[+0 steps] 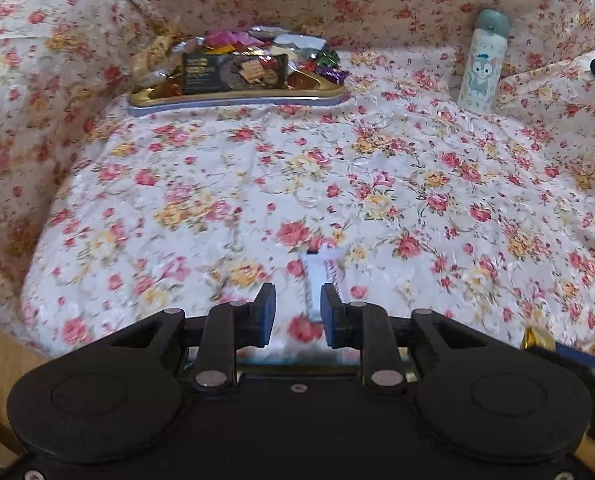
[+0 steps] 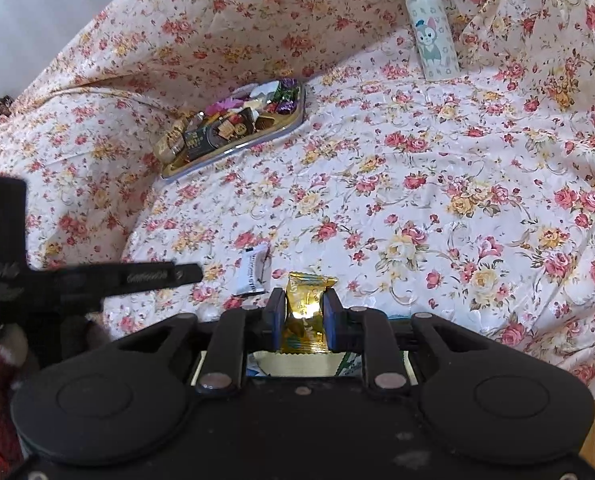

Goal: Organize snacks
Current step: 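Carry the hawthorn strip and gold candy over the gold floor tray with both tools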

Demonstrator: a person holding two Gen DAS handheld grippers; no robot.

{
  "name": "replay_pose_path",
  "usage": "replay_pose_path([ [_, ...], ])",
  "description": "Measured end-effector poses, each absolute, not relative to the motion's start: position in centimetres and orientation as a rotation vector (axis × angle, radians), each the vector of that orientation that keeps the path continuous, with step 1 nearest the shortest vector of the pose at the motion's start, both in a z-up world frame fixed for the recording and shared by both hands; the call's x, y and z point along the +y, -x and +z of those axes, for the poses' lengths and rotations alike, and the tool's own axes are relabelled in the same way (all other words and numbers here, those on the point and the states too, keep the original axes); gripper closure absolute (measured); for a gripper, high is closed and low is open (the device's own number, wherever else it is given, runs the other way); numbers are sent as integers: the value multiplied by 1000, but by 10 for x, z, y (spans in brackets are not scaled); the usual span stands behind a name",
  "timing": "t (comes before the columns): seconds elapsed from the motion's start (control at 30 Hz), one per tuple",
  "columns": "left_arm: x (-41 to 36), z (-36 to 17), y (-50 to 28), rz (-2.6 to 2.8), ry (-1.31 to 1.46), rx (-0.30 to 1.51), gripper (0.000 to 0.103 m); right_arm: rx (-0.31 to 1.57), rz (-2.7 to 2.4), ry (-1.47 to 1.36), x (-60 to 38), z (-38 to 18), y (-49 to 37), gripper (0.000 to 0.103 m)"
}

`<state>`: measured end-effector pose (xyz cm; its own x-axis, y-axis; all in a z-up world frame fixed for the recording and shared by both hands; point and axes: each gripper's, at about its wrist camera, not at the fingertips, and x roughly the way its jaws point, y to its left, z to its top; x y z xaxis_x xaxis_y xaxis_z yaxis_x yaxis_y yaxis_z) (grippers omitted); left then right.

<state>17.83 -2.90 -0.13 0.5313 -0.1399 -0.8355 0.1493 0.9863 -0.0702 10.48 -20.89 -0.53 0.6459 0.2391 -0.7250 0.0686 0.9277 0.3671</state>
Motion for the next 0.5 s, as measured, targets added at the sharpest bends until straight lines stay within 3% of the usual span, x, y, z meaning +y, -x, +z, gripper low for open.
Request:
replay_pose_path([
  [0.5, -58, -49, -221, -160, -41, 1095, 62, 955, 85, -383, -214, -34, -138, 81],
])
